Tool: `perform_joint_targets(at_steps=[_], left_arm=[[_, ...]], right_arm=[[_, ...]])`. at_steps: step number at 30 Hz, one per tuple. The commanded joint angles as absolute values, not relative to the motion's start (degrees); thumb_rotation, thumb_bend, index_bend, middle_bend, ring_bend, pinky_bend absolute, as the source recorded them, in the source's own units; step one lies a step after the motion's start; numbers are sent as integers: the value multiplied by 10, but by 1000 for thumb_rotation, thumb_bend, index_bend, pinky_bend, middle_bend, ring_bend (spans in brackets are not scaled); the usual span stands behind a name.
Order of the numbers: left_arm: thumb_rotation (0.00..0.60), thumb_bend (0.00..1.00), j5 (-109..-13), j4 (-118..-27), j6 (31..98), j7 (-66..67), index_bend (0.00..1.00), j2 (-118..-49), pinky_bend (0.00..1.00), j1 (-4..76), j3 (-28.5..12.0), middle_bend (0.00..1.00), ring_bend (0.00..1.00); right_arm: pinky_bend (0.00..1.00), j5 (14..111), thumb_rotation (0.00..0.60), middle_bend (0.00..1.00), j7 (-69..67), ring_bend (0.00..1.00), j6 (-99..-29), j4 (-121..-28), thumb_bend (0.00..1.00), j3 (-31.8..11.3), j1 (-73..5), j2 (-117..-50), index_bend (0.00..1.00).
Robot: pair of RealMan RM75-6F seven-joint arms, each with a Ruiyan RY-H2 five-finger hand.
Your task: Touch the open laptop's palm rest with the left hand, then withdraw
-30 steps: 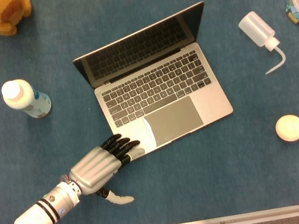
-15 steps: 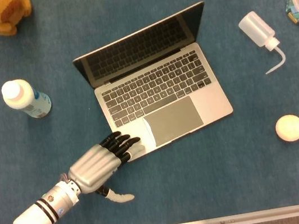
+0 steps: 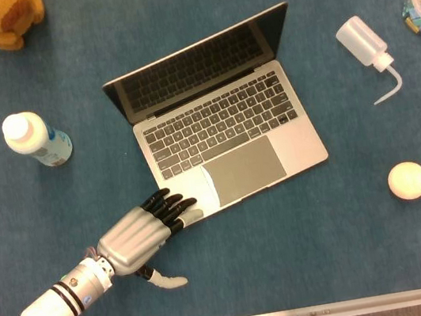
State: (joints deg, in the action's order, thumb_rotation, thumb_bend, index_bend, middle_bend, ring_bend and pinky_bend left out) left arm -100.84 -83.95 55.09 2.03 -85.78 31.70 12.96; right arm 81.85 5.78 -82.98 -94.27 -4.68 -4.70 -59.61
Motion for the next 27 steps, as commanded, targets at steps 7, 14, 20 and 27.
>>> perform_joint_targets(at_steps=[7,14,20,27], left_arm=[[231,119,-1008,-860,590,9,0,-842,0,309,123,0,0],[337,120,-983,-884,645,8,0,-794,0,281,111,8,0],[345,119,-939,-916,689,36,0,-740,0,242,102,22,0],[366,119,-905,-940,764,32,36,-687,0,189,87,50,0]], right_arm=[[0,819,600,208,53,41,-835,-942,0,-49,-45,-593,297],[0,817,600,208,59,41,-833,-941,0,-47,-44,-594,297],[0,817,600,209,65,41,-828,-941,0,-45,-46,-598,297],[0,814,600,210,68,41,-827,-942,0,-48,-47,-599,297]])
